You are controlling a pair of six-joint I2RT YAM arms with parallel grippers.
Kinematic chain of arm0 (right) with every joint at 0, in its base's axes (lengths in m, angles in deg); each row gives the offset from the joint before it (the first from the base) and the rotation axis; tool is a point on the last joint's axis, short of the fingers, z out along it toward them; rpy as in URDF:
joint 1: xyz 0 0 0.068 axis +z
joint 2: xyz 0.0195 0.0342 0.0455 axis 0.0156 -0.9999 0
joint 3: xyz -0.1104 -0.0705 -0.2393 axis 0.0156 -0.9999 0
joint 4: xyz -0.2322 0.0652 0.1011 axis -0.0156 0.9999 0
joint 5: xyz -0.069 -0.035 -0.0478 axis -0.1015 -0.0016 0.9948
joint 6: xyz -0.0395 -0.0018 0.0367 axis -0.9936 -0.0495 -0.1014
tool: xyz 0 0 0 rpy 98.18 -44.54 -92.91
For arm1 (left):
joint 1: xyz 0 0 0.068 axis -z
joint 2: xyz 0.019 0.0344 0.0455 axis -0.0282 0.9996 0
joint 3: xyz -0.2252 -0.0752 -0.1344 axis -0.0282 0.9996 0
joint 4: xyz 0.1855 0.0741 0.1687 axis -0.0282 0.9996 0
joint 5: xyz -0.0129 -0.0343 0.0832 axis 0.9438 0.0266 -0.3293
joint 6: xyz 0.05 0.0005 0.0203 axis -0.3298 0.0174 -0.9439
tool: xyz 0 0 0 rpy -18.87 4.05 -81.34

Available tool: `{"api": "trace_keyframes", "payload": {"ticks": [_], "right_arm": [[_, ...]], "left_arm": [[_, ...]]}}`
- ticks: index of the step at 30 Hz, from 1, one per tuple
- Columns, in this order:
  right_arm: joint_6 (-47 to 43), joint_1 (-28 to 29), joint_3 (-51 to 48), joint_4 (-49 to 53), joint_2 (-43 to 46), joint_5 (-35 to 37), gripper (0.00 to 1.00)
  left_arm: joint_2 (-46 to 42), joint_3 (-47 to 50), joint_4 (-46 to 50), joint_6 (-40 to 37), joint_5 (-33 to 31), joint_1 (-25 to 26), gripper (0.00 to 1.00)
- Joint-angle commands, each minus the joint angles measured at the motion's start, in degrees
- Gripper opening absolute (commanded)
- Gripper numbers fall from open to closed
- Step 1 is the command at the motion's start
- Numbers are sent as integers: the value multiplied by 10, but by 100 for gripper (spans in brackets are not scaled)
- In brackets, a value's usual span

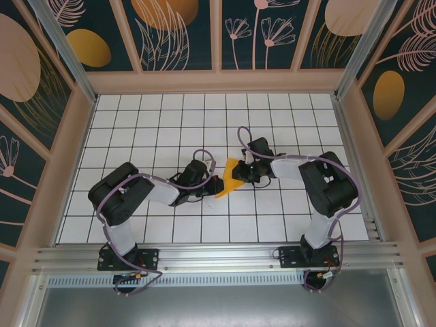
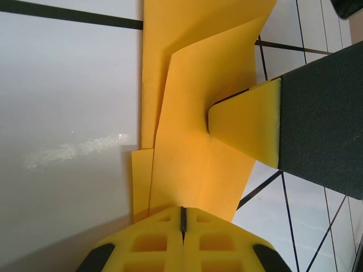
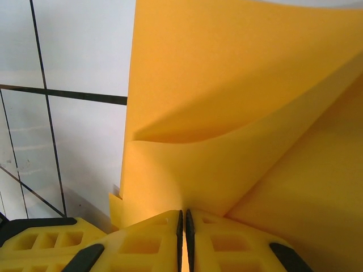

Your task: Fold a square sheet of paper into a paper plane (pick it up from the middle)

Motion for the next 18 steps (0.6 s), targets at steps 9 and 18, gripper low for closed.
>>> {"api": "trace_keyframes", "payload": {"ticks": [9, 18], "right_arm": [[5, 16, -4, 19, 48, 4, 18], [22, 12, 0, 63, 102, 132, 39]], "left_arm": [[-38, -22, 97, -35, -32, -4, 13], [-33, -22, 96, -38, -33, -4, 16]]}}
